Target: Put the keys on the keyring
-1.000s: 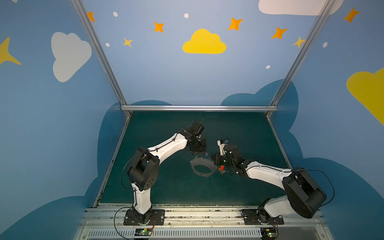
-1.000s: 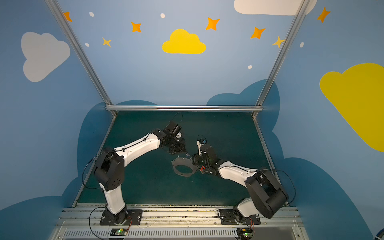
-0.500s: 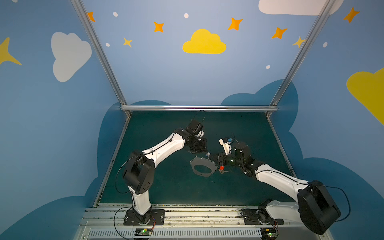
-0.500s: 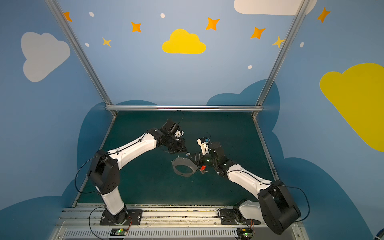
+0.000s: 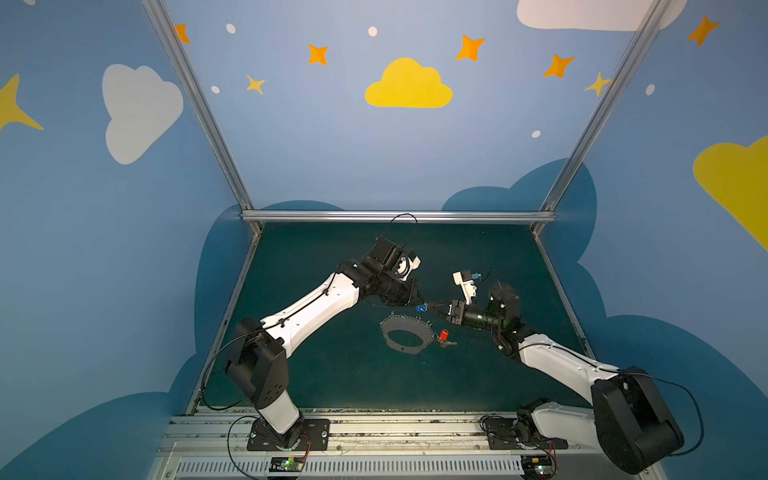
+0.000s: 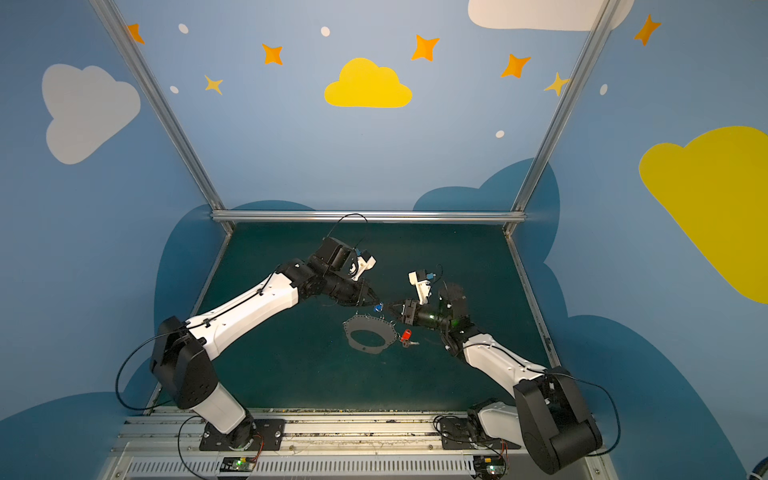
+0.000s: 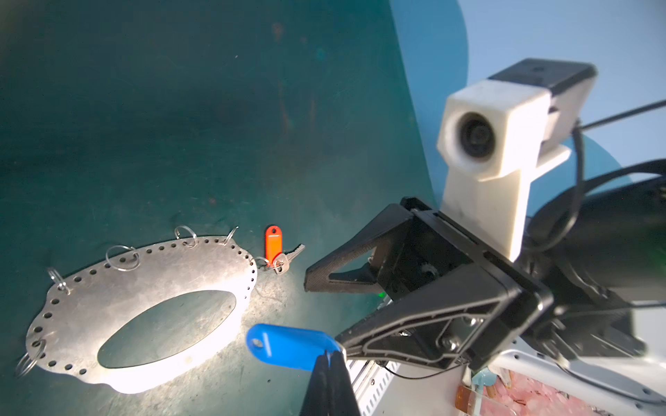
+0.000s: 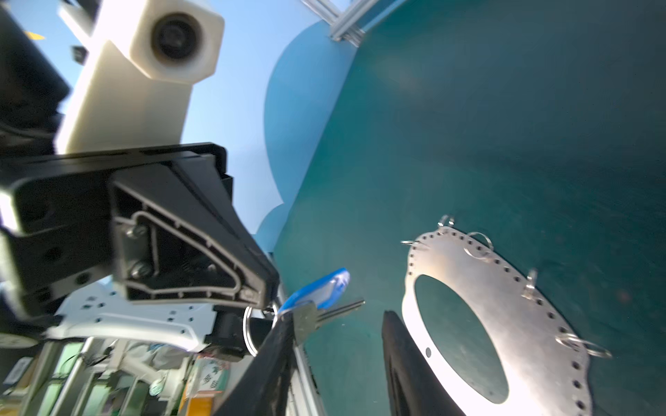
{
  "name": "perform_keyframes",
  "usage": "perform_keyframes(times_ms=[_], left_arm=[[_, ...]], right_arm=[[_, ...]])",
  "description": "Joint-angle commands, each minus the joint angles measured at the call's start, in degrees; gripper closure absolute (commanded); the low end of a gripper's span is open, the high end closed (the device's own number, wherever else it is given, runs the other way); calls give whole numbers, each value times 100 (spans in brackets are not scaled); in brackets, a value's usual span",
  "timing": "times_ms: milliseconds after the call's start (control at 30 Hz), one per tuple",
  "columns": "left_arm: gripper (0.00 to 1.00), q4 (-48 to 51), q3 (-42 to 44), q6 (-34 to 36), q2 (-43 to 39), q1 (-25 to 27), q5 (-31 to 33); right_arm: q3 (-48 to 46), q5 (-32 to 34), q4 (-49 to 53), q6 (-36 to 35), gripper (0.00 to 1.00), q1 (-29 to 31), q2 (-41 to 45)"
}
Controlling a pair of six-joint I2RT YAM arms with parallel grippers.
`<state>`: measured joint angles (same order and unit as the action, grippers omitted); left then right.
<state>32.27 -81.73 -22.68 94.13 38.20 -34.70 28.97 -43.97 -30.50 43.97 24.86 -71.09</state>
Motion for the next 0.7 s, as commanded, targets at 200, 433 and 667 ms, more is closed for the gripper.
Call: perform_keyframes(times_ms=[200, 433, 667], left_arm=[[96, -292, 116, 149, -83, 4, -187], [96, -351, 175, 141, -166, 10, -80], [96, -620, 286, 149, -273, 45, -209]], right_arm=[[-231, -598, -1119, 744, 54, -184, 392], [-304, -392, -738, 688, 57, -397, 918], [-152, -626, -755, 712, 54, -362, 682]])
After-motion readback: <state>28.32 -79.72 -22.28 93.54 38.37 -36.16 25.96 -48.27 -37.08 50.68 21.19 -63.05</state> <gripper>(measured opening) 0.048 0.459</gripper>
